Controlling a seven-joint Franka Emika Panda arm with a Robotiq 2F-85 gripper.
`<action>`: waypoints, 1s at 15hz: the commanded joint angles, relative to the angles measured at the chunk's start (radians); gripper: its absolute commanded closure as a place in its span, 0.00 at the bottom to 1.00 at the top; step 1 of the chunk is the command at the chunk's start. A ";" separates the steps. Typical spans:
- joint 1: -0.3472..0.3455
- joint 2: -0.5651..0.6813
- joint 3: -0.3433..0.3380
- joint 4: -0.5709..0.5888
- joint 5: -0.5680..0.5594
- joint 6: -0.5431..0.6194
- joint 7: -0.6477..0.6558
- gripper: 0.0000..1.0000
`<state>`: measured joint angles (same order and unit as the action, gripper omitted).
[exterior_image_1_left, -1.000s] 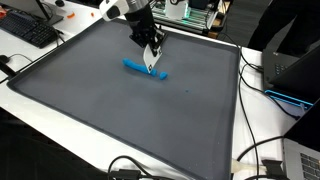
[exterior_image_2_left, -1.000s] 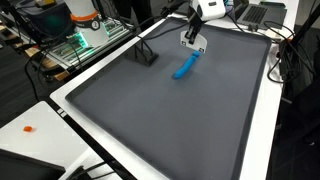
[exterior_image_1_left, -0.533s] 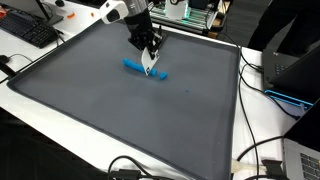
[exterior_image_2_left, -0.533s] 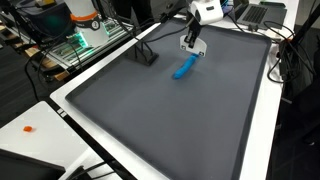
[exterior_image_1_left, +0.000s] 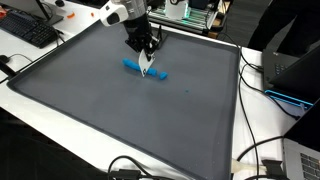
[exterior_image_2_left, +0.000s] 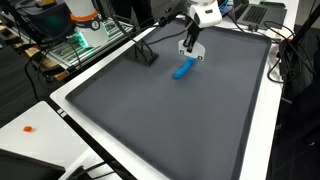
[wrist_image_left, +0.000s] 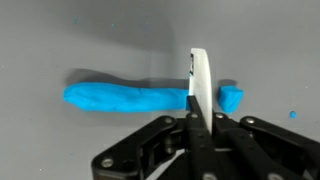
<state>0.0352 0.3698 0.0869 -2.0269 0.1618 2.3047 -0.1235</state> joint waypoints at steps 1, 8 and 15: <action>0.001 0.008 -0.002 -0.022 -0.022 0.035 0.000 0.99; 0.004 0.035 0.001 -0.021 -0.026 0.047 0.003 0.99; 0.006 0.065 0.002 -0.016 -0.028 0.061 0.005 0.99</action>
<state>0.0393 0.4091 0.0875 -2.0290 0.1468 2.3309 -0.1235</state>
